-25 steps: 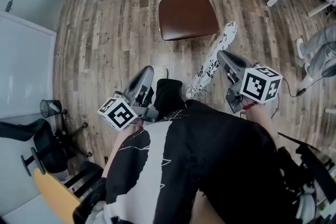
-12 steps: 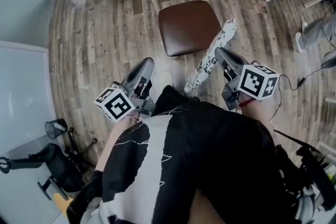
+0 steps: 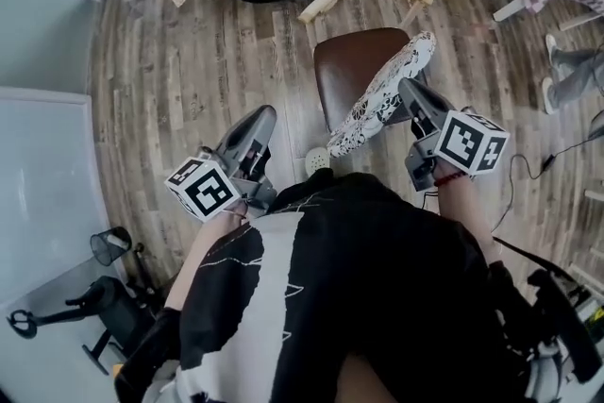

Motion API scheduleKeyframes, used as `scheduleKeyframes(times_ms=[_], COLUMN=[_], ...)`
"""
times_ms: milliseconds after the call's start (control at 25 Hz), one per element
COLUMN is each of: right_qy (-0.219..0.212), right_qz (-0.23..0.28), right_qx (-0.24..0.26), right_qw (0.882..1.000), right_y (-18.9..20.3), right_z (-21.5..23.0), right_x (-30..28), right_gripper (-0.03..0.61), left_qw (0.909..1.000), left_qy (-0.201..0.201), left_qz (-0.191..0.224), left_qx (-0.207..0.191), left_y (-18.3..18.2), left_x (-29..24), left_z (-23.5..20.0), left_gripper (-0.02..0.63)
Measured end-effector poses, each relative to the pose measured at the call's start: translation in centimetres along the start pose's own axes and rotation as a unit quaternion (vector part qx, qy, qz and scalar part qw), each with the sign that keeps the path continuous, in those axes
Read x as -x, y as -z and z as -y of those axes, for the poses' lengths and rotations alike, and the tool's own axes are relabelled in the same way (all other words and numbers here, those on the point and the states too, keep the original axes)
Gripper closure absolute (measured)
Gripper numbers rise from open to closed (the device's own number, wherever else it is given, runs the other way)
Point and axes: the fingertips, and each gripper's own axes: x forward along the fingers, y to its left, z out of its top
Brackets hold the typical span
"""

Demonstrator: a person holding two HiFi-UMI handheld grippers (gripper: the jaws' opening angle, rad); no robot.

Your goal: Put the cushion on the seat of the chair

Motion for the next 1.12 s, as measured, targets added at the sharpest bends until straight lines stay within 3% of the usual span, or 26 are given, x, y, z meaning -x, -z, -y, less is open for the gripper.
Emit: scheduleKeyframes(times_ms=[440,680,920,1120], right_qy=[0.003,-0.016,-0.037,-0.007], right_qz=[-0.034,-0.011,0.004,-0.008], right_qx=[-0.001,0.011,0.01,0.0], right_qw=[0.999,1.0,0.999,1.0], right_y=[-1.6,-4.2,-5.2,-3.5], right_z=[-1.2,-3.4,-5.3,-3.3], right_x=[-10.8,-15.1,-16.5,-16.1], right_gripper=[0.552,0.552,0.552,0.552], left_qw=[0.9996,0.9988,0.9981,0.9979], left_qy=[-0.012,-0.03,-0.039,-0.039], left_qz=[-0.004,0.008,0.02,0.024], left_qx=[0.027,0.039,0.043,0.046], left_y=[-4.0,-4.7,-5.2,-5.1], left_x=[-0.3,1.0,1.8,2.1], left_z=[-6.5,-9.2,-10.2,-10.2], left_gripper=[0.598,0.597,0.598,0.598])
